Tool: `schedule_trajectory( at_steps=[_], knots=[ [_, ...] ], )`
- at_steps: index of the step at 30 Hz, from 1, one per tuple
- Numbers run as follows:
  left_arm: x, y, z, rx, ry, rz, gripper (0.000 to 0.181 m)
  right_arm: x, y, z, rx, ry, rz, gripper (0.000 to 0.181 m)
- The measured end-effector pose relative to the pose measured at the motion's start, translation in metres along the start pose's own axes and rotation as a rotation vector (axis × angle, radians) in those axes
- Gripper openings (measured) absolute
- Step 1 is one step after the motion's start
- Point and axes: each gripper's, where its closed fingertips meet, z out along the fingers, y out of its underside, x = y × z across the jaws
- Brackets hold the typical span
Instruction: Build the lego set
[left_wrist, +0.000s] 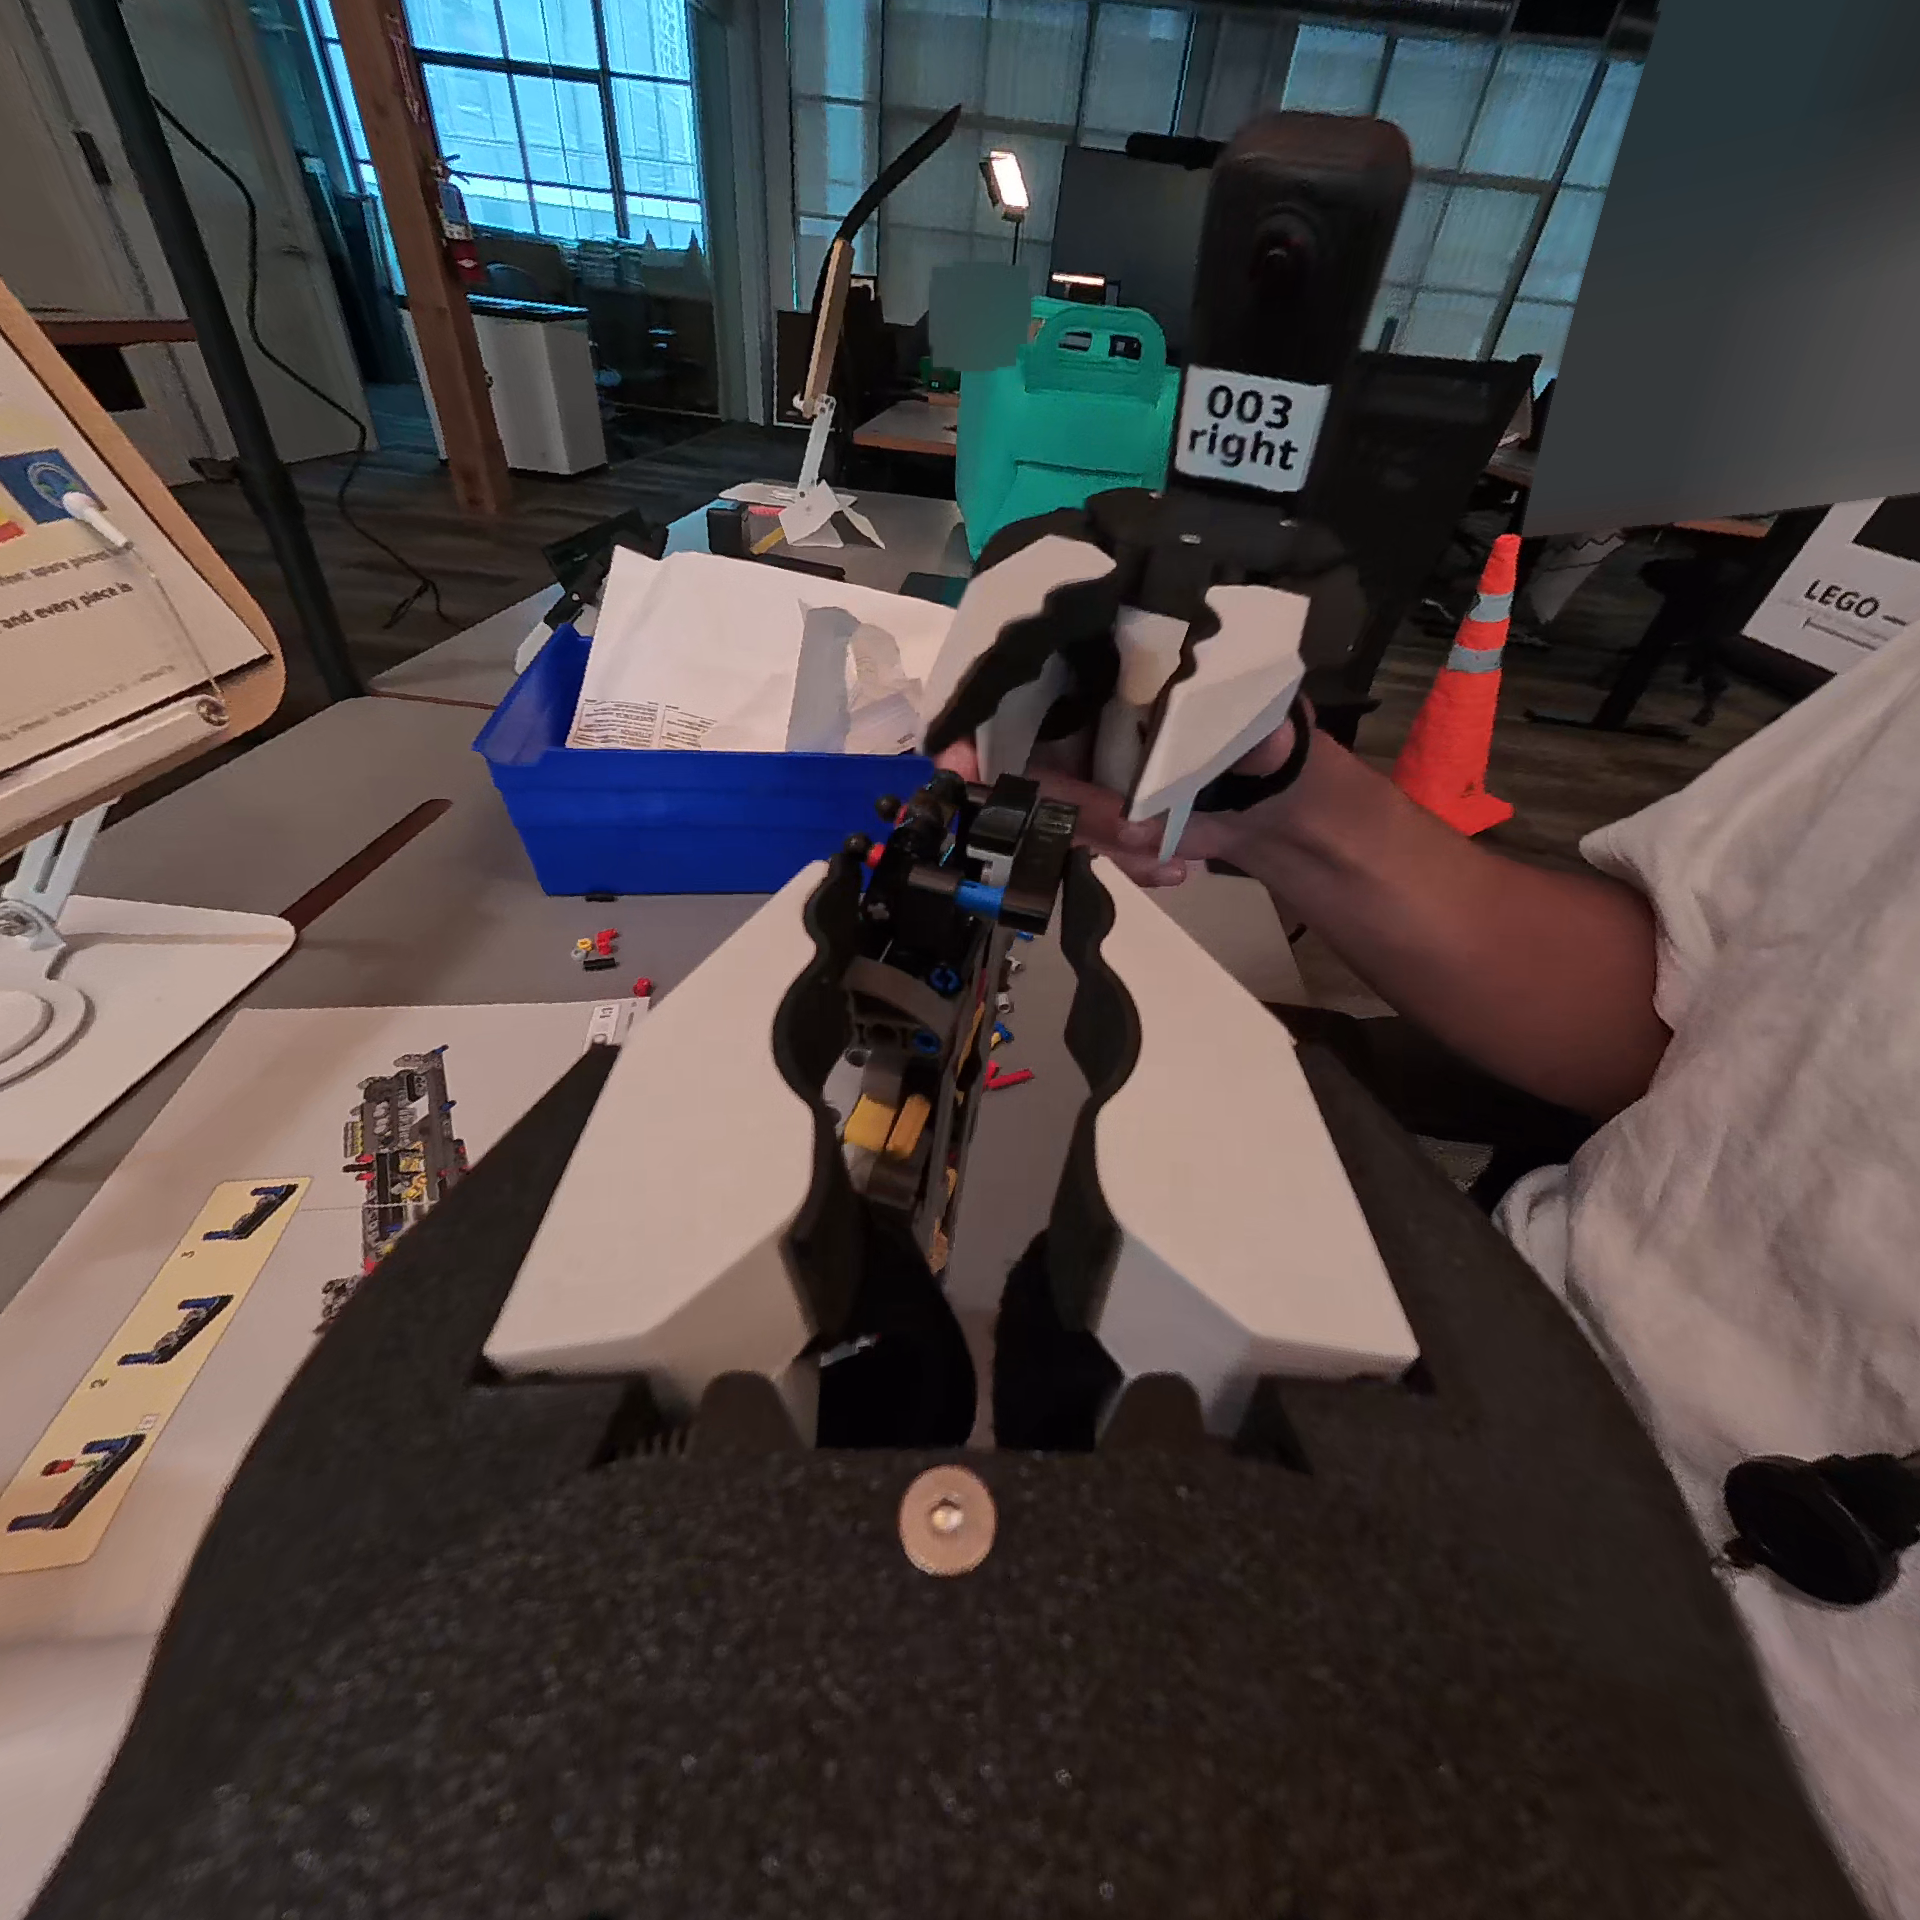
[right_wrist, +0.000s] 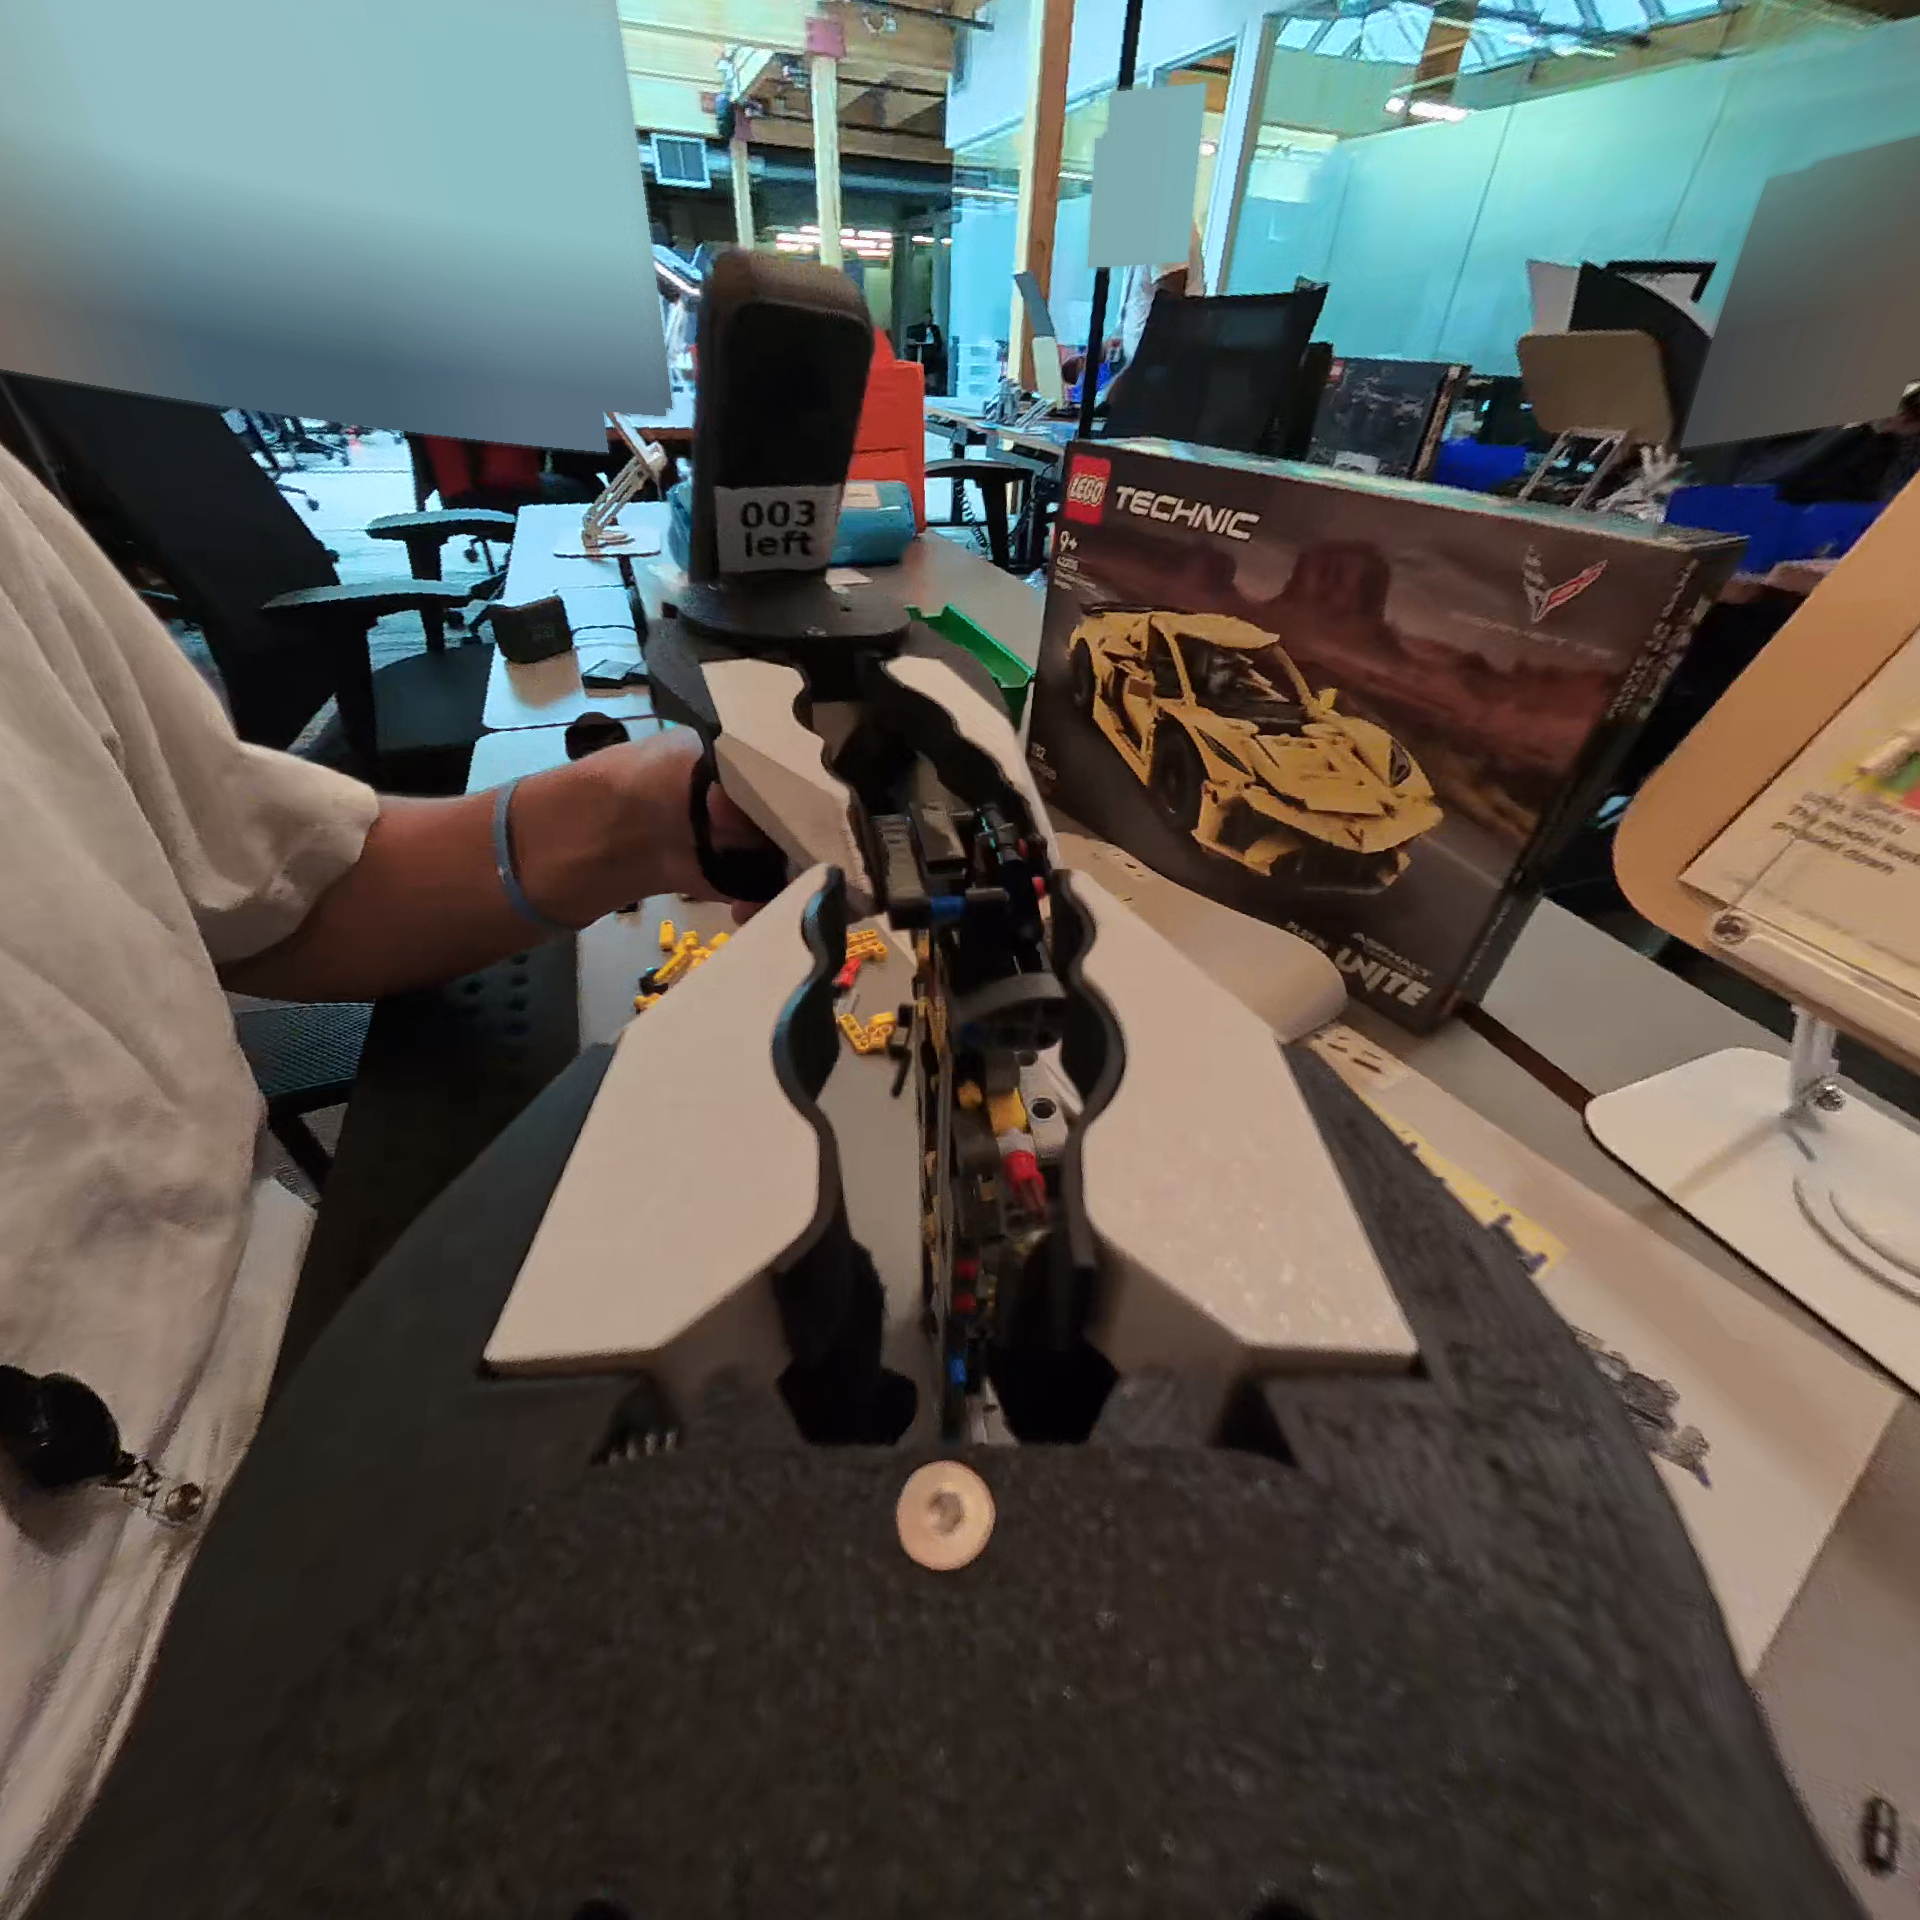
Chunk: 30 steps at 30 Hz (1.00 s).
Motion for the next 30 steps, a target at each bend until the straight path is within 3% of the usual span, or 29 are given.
schedule_trajectory(
  at_steps=[4,8,30],
  knots=[
    [0.001,0.0,0.001,-0.001,-0.015,0.005,0.037,0.0,0.01,0.005,-0.008,-0.07,0.092,0.038],
    [0.0,0.0,0.0,0.003,-0.018,-0.009,0.037,-0.001,0.014,0.009,-0.005,-0.092,0.093,0.023],
    [0.001,-0.003,-0.008,0.051,-0.062,-0.033,0.034,0.0,0.014,0.008,0.063,-0.102,0.101,0.017]
  ],
)
